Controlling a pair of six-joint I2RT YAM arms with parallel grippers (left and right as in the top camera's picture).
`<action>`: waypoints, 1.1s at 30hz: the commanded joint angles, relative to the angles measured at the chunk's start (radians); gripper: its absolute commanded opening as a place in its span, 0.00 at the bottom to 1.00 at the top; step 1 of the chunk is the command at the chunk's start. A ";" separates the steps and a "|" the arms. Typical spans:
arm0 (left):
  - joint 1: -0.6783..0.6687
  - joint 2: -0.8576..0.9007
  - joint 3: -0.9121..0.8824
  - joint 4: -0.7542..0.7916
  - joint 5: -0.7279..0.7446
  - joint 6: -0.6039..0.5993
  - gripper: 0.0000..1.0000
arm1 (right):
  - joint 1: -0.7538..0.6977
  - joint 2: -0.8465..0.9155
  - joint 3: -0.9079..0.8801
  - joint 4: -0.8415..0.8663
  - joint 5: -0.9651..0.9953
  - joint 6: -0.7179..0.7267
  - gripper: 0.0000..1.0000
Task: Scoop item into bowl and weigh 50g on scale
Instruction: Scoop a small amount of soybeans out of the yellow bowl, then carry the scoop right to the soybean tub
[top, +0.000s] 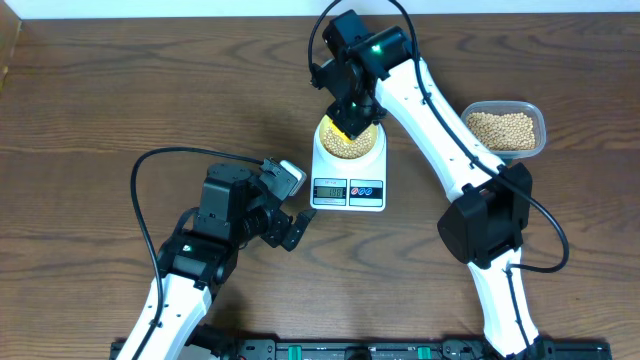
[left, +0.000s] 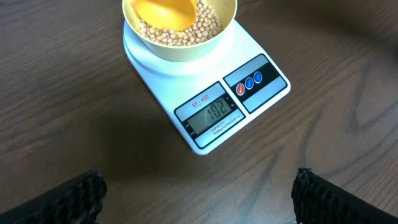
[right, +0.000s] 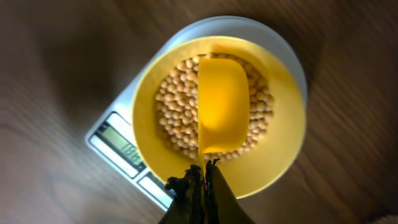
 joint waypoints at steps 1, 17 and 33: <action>0.004 0.001 0.003 0.001 -0.006 0.014 0.98 | -0.019 0.020 -0.008 -0.006 -0.106 0.014 0.01; 0.004 0.001 0.003 0.001 -0.006 0.014 0.97 | -0.077 0.019 -0.006 -0.036 -0.223 0.032 0.01; 0.004 0.001 0.003 0.001 -0.006 0.014 0.98 | -0.188 -0.060 -0.001 -0.008 -0.341 0.028 0.01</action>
